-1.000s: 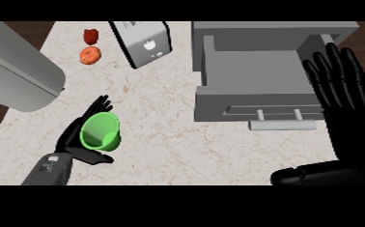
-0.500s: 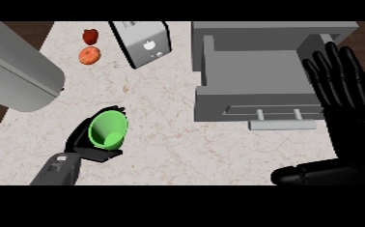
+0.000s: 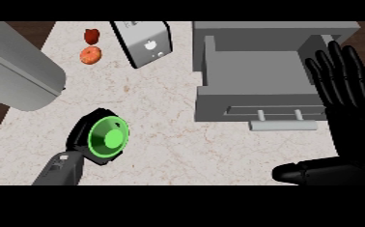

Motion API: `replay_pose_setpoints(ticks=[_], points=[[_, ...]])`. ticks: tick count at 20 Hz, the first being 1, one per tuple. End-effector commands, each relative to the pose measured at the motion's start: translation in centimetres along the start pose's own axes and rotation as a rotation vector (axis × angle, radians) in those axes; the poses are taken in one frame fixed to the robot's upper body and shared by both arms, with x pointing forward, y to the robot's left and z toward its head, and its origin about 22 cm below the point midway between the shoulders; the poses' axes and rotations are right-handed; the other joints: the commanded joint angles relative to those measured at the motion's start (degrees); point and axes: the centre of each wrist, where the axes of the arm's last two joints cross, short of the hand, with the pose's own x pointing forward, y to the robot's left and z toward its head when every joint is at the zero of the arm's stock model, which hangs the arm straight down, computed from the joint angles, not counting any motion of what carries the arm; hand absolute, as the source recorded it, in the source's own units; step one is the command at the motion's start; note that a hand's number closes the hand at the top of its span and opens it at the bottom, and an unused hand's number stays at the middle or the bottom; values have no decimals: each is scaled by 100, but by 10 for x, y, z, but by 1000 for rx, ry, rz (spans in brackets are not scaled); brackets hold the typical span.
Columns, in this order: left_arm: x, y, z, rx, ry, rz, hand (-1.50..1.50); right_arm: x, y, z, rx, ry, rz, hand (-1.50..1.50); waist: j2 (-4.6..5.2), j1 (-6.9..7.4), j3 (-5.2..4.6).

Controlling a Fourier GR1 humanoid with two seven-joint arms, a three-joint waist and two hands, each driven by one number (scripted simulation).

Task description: Pick up the cup, place it into the drawer and close the drawer

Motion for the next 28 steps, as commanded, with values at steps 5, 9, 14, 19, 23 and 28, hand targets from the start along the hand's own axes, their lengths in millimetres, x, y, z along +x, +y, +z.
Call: replay_pose_setpoints(ticks=[5,9,14,19,23,28], points=[[-11,-9,11,450,-292,-60,150,-3,-4,5,3,12,16,-150,-27,78,11],[-6,-18,1,440,-370,-61,150,4,3,12,13,29,3,-150,-44,66,16],[14,-41,-33,307,-414,-8,150,-6,3,19,-15,17,-5,-150,-50,88,21],[69,-47,-56,210,-397,-42,150,17,-8,-2,-11,23,8,-150,-61,127,22],[83,-85,-78,165,-428,-11,150,-2,-23,23,-3,31,-3,-150,-46,63,21],[133,-119,-107,143,-441,11,150,9,-5,13,-30,25,3,-150,-45,72,17]])
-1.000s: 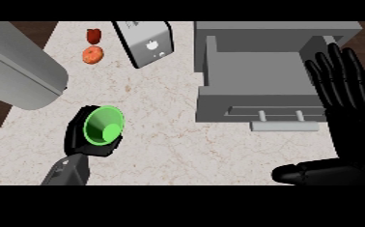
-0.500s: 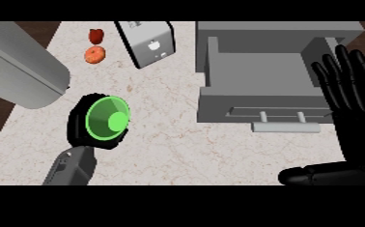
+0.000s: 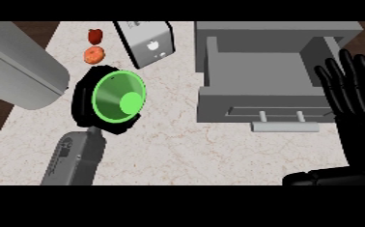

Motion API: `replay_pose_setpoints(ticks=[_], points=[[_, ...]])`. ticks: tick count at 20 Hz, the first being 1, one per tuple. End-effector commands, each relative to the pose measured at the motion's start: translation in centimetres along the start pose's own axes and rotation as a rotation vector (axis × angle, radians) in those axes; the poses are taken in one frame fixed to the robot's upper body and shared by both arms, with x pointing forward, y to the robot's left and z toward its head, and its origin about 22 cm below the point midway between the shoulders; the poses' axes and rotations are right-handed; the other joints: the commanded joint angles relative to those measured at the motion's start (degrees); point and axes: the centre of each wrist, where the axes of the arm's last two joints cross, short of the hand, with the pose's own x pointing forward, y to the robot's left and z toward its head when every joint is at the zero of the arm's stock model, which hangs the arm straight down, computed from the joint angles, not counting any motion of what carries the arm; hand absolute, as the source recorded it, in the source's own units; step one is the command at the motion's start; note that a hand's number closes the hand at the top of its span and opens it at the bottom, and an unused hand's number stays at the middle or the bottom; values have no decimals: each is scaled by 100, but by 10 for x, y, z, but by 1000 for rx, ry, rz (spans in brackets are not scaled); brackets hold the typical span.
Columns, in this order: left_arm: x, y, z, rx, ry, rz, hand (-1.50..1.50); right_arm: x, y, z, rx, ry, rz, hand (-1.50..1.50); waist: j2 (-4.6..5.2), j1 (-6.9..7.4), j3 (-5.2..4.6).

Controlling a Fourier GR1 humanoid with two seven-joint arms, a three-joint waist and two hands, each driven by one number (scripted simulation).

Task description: Pick up the cup, place it into the drawer and close the drawer

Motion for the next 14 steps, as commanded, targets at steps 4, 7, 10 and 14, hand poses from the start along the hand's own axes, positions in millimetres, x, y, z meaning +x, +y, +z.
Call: replay_pose_setpoints(ticks=[4,7,10,14], points=[[43,-61,-48,-21,-38,11,150,-5,17,-5,0,5,16,-150,3,-8,-3],[60,-85,-86,-52,-24,-1,150,-1,9,7,-11,-1,11,-150,7,-61,-2],[55,-101,-109,-55,-32,-35,150,-2,-7,-1,14,-14,21,-150,23,-87,-3],[58,-108,-121,-66,-25,-73,150,-2,-23,-8,-2,-1,7,-150,28,-73,-3]])
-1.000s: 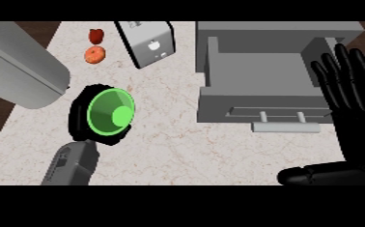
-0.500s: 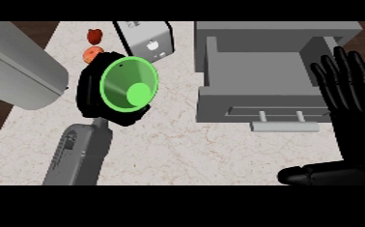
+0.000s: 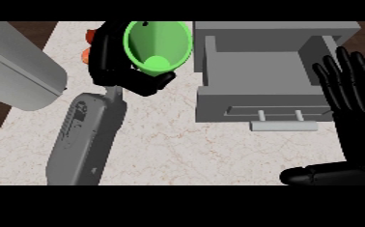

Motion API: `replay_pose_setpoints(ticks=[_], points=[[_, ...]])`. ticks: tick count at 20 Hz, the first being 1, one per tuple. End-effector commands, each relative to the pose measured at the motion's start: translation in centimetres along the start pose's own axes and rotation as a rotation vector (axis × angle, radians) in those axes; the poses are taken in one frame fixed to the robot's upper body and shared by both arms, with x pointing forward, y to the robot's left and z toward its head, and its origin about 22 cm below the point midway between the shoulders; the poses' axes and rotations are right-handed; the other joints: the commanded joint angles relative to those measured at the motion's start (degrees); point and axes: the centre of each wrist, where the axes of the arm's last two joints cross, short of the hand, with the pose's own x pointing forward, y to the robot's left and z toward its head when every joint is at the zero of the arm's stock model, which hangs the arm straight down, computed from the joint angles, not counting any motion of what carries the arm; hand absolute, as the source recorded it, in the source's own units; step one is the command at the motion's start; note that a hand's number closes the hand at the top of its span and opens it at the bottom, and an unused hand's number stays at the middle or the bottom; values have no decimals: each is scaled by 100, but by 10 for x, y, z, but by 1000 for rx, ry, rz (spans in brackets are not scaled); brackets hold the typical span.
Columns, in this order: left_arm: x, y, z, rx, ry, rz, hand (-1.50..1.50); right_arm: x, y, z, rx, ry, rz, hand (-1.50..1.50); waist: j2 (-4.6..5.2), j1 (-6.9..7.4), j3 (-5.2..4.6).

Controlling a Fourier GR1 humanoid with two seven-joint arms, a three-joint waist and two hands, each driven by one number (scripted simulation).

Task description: Pick up the cup, place it into the drawer and close the drawer

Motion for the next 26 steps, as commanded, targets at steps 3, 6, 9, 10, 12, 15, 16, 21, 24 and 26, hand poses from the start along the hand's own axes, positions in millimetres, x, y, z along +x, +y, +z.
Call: replay_pose_setpoints(ticks=[3,6,9,10,12,15,16,21,24,26], points=[[21,-21,-31,-17,23,-52,150,1,-8,5,0,6,-7,-150,-3,0,0],[20,-40,-50,-50,31,-50,150,-13,-10,-5,-17,14,13,-150,6,-9,1],[6,-54,-52,-31,49,-80,150,-11,-4,-6,-11,1,-4,-150,6,-24,0],[-5,-49,-53,-49,61,-87,150,1,-18,-5,19,6,6,-150,10,-42,0],[1,-75,-73,-38,75,-125,150,-2,-5,5,24,6,3,-150,17,-121,1],[-1,-92,-85,-30,90,-141,150,-14,-20,-7,-10,2,-8,-150,39,-156,4],[-5,-85,-81,-53,110,-132,150,-9,-20,-5,14,5,10,-150,20,-85,1],[-14,-92,-96,-38,136,-129,150,-12,1,-13,7,0,1,-150,35,-92,0],[-36,-94,-85,-4,125,-183,150,-9,-4,-8,30,-9,-15,-150,54,-205,2],[-41,-90,-88,-14,160,-181,150,-12,9,4,20,-3,0,-150,59,-221,2]])
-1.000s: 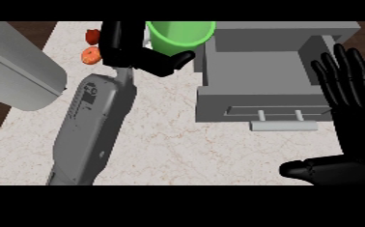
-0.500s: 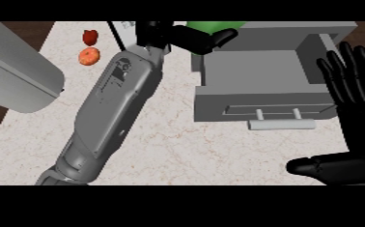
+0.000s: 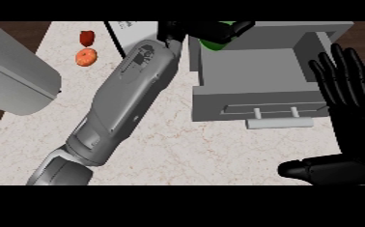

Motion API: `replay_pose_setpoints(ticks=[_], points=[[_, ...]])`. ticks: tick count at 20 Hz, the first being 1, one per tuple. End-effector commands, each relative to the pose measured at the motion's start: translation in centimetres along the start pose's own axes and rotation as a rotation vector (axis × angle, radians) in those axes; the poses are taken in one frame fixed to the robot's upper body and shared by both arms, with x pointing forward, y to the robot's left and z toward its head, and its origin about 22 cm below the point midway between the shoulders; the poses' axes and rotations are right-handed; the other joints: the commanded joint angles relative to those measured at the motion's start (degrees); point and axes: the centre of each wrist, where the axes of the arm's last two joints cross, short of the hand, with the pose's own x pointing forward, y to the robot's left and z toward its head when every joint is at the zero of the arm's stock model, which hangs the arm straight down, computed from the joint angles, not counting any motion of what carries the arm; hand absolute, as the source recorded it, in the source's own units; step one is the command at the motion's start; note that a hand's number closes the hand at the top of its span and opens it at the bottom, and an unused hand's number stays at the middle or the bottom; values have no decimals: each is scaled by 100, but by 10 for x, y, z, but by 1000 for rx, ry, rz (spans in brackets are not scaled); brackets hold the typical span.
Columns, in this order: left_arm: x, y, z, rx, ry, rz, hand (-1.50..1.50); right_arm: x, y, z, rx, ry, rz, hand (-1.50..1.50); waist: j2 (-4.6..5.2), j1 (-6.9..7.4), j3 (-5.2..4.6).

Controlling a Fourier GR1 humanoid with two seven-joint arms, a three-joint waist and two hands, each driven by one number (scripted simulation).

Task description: Pick up the cup, place it into the drawer and close the drawer

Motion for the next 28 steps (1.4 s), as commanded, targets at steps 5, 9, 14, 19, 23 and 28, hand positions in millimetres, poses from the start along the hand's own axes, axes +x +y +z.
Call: replay_pose_setpoints(ticks=[5,9,14,19,23,28], points=[[-20,-14,-1,-14,95,-55,150,2,12,-4,31,-2,-14,-150,34,-191,3],[-32,-9,0,-48,89,-110,150,-4,6,-3,27,-18,-2,-150,59,-208,4],[-30,-17,-1,-46,108,-149,150,-5,-2,-10,53,-12,-23,-150,87,-359,7],[-42,-21,10,-97,132,-279,150,-9,-5,-15,54,-25,-35,-150,86,-347,11],[-38,-22,5,-49,143,-331,-150,-1,8,-19,63,-32,-47,-150,116,-480,9],[-37,-23,6,-43,120,-231,-150,3,8,-20,88,-61,-78,-150,139,-482,6]])
